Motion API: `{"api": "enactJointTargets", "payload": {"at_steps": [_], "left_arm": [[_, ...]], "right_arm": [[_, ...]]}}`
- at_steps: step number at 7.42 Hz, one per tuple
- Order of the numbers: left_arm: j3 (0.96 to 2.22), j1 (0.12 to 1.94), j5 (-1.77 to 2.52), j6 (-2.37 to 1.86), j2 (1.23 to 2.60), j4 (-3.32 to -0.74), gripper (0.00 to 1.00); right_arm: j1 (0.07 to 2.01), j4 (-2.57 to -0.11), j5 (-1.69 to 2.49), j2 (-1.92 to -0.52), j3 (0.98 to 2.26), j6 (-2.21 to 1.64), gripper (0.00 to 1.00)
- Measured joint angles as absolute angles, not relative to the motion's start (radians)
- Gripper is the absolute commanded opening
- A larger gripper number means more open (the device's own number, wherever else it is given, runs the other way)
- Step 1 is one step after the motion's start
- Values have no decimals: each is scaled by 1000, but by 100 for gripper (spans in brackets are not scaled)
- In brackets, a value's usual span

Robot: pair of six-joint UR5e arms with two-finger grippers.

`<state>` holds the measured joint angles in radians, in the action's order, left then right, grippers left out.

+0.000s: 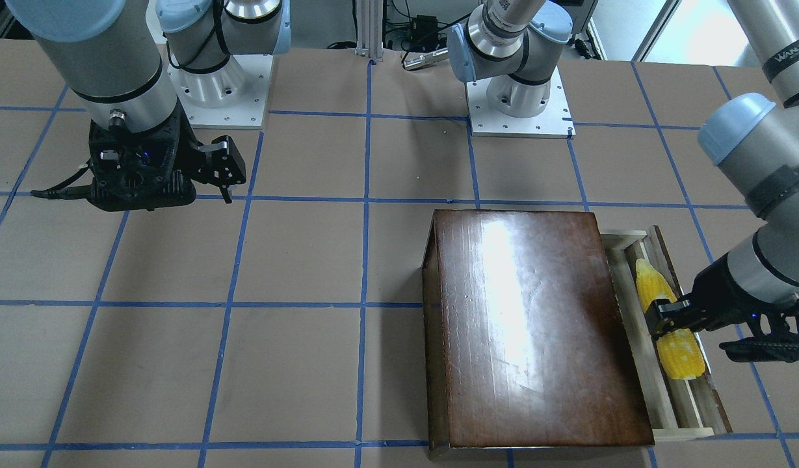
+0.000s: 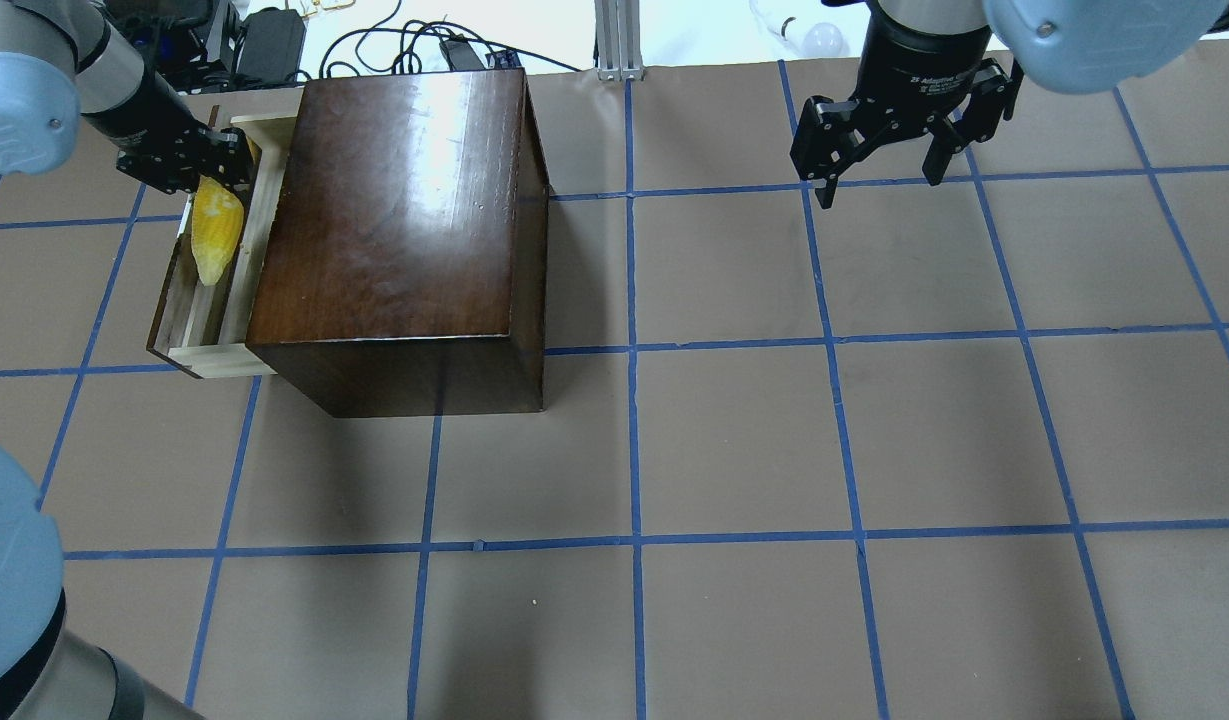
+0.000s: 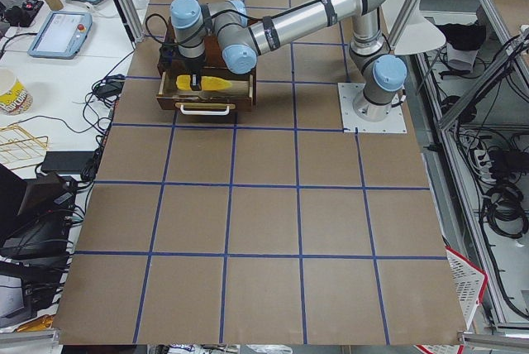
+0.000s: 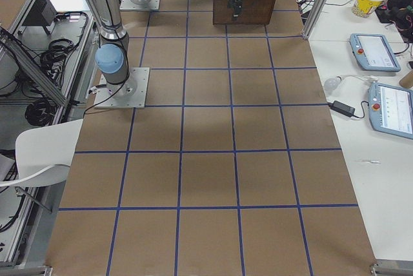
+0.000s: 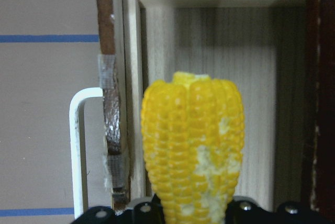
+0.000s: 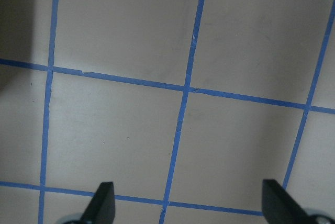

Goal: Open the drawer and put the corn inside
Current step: 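Lower the corn into the drawer and open the left gripper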

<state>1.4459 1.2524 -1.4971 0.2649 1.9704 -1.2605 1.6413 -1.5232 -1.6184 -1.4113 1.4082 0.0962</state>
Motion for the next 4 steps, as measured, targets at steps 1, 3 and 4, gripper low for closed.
{"api": "enactJointTargets", "payload": {"at_steps": [1, 3, 4], "left_arm": [[1451, 1259, -1499, 258, 1971, -1259, 70], [1449, 1266, -1499, 259, 1966, -1261, 84], [1448, 1266, -1499, 261, 1957, -1265, 84]], "right_arm": [[1641, -1523, -1618, -1411, 1408, 96, 100], [1641, -1523, -1618, -1411, 1408, 95, 100], [1641, -1523, -1618, -1411, 1408, 96, 100]]}}
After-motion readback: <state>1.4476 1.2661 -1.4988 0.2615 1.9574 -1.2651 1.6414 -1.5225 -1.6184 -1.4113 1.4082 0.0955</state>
